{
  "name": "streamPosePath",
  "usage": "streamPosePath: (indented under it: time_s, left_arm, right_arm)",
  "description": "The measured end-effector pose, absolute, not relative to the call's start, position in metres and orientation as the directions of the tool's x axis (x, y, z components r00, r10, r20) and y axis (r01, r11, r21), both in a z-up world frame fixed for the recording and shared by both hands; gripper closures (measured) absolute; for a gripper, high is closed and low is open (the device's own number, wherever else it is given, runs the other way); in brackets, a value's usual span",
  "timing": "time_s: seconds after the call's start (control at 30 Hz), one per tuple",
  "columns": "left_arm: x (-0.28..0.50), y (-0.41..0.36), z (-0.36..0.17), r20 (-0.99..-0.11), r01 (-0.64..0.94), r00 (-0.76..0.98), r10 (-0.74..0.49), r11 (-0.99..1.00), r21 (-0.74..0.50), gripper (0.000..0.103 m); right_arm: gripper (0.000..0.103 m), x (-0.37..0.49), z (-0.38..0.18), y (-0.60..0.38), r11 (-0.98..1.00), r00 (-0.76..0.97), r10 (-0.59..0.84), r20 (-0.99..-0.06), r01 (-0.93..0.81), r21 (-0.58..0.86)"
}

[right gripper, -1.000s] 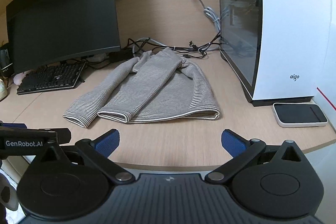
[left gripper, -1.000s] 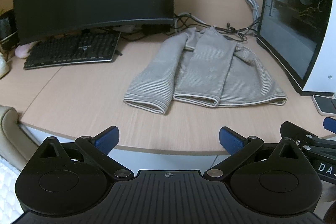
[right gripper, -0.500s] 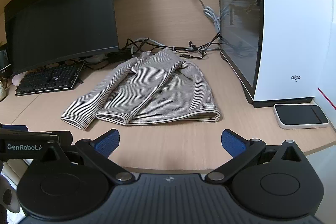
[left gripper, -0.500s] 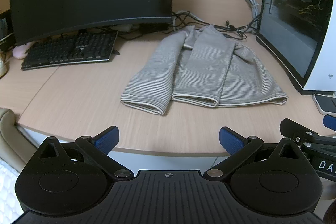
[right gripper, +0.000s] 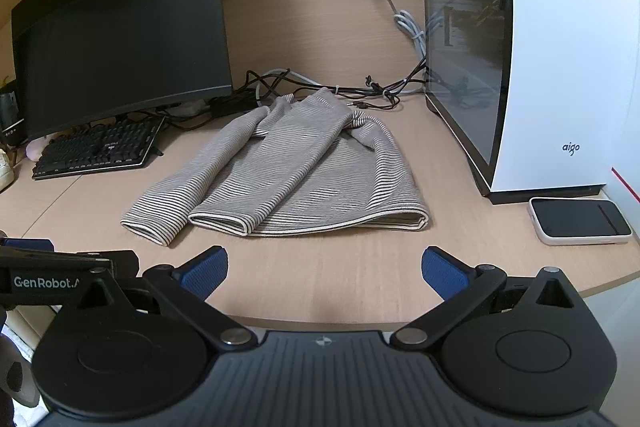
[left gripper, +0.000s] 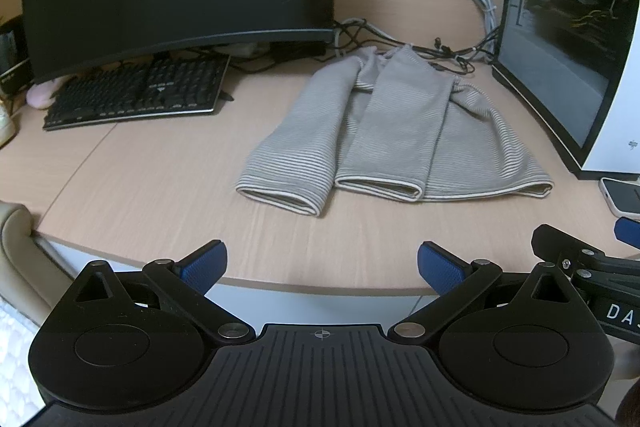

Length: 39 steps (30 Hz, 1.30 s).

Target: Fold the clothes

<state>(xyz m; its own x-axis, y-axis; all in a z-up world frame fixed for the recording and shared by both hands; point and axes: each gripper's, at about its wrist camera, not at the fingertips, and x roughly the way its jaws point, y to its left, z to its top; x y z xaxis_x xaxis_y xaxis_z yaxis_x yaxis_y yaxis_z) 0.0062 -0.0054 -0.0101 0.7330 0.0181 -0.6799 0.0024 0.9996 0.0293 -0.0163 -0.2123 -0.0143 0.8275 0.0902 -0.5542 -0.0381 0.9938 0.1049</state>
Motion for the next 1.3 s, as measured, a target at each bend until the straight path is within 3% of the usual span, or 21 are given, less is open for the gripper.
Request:
streamPosePath:
  time_s: [1.3]
  left_arm:
    - [0.024,-0.001,-0.021,-0.714,0.013,0.700,0.011,1.000,0.027,0.000]
  right_arm:
    - [0.000,0.003,-0.024,-0.209,0.994,0.799,0.088,-0.595,-0.031,0.105]
